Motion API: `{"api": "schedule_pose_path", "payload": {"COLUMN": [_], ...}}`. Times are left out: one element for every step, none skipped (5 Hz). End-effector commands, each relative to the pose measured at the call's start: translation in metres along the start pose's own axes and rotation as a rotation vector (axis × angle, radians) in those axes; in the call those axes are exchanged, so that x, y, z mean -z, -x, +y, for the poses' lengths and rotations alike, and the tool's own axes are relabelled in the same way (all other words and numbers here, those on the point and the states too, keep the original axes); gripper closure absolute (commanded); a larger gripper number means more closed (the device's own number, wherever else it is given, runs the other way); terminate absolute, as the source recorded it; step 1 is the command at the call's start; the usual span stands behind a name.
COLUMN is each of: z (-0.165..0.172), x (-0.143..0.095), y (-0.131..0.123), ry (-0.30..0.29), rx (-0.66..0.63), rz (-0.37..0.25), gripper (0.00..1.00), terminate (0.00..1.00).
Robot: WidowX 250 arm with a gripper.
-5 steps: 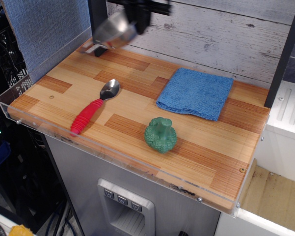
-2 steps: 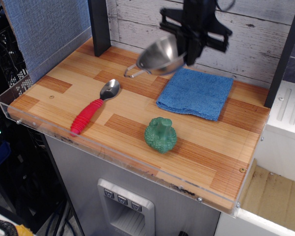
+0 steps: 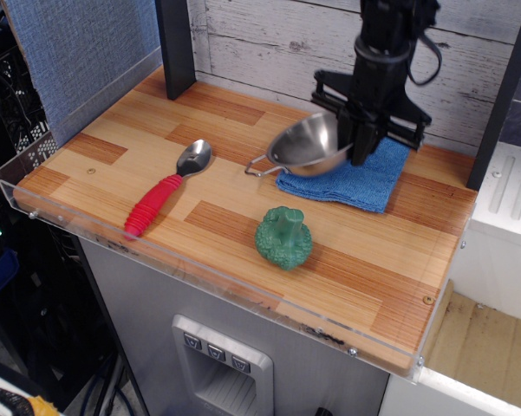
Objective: Move the silver container and place it on the blue cloth.
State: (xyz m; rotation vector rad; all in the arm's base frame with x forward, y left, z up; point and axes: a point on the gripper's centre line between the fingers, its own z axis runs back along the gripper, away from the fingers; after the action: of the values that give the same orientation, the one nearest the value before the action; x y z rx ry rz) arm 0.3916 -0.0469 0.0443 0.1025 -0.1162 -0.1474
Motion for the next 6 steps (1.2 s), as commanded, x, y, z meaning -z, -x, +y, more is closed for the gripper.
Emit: {"api": "schedule_pose_path", "payload": {"z": [-0.007, -0.007, -0.002, 0.011, 0.047, 0.087], "x": [-0.007, -0.017, -0.051, -0.091, -0.132, -0.153], "y": [-0.014, -0.014, -0.013, -0.007, 0.009, 0.029], "ry": [-0.001, 0.021, 0.045, 0.084, 0.101, 0.077], "rx": [0.029, 0.044, 0.05, 0.02, -0.066, -0.139], "rz": [-0.047, -0.058, -0.134, -0.226, -0.277, -0.252], "gripper": [1.0, 0.0, 0.0, 0.0, 0.0, 0.0], "terminate": [0.0, 0.0, 0.0, 0.0, 0.0, 0.0]}}
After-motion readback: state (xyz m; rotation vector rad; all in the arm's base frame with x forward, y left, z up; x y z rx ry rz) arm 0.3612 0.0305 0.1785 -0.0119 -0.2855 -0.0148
